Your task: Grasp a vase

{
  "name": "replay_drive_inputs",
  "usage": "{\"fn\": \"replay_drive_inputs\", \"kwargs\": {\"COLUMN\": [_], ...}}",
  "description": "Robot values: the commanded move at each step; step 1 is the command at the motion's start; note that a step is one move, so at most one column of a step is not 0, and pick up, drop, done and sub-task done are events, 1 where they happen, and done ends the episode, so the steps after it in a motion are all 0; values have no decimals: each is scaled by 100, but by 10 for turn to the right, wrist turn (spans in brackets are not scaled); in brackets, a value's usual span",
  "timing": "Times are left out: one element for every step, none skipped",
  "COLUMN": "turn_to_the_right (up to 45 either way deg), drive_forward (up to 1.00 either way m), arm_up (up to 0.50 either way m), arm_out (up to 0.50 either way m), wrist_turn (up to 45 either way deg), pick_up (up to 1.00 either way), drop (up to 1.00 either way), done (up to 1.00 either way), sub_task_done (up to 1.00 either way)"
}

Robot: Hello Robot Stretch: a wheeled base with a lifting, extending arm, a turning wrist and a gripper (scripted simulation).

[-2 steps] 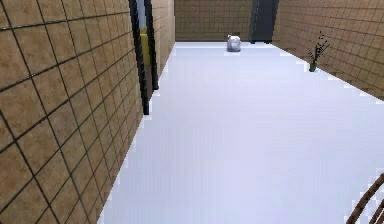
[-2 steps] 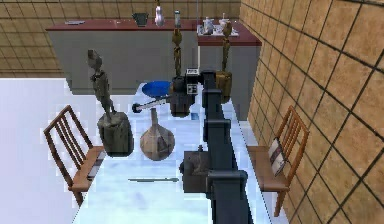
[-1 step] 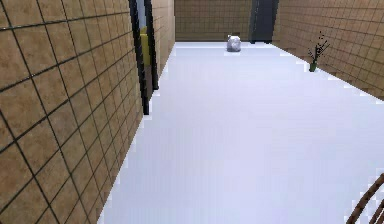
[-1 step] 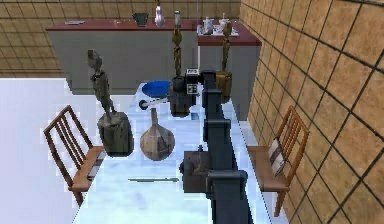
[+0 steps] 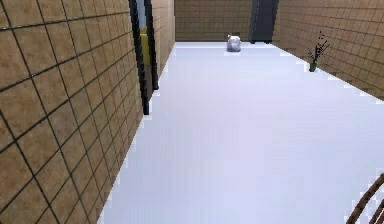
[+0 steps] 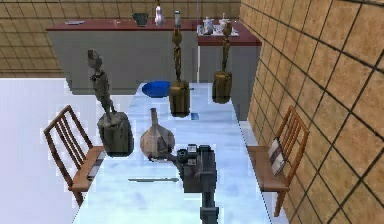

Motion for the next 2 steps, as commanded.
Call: {"fn": "replay_drive_inputs", "kwargs": {"turn_to_the_right": [0,0], "drive_forward": [0,0], "arm_up": [0,10], "arm_out": [0,0], "wrist_turn": [0,0], "pick_up": [100,0], "drop": [0,0], "done": [0,0], "sub_task_done": [0,0]}}
